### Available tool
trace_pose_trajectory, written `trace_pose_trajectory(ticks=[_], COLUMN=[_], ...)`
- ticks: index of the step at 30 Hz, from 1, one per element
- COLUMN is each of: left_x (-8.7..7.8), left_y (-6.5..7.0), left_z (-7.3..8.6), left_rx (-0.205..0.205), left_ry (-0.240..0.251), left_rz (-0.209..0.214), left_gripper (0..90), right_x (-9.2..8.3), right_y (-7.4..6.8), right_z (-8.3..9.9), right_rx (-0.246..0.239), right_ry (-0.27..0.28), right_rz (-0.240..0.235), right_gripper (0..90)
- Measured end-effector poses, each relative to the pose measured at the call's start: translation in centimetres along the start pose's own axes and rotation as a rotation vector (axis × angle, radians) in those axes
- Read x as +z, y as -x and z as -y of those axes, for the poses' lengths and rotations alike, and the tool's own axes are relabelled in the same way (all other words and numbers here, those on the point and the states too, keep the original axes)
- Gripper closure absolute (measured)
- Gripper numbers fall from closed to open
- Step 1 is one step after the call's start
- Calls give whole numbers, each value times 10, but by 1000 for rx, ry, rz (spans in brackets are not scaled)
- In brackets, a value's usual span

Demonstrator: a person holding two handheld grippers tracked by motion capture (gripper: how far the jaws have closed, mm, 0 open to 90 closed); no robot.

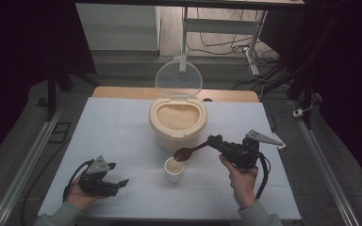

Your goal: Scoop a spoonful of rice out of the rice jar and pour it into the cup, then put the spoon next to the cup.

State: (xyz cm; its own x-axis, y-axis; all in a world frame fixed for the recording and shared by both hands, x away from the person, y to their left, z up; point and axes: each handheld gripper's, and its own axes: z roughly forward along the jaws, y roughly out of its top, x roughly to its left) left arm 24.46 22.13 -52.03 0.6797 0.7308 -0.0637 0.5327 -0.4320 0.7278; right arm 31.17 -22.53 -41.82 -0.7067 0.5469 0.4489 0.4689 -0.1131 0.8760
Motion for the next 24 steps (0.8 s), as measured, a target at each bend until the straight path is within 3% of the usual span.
trace_pose_trajectory(ticks=[7, 13, 20, 24], left_x=[1, 1, 2, 2], left_y=[0, 1, 0, 0], left_z=[-2, -2, -2, -2], left_rx=[8, 6, 6, 7], left_ry=[-1, -3, -5, -6], left_rz=[-1, 0, 1, 1], left_gripper=[194, 194, 195, 195], right_x=[-31, -39, -23, -8], right_y=[3, 7, 10, 10], right_z=[-17, -19, -9, -4], right_rx=[-33, -54, -56, -47], right_ry=[-19, -113, -314, -441], right_rz=[6, -5, -38, -80], right_gripper=[829, 829, 828, 828])
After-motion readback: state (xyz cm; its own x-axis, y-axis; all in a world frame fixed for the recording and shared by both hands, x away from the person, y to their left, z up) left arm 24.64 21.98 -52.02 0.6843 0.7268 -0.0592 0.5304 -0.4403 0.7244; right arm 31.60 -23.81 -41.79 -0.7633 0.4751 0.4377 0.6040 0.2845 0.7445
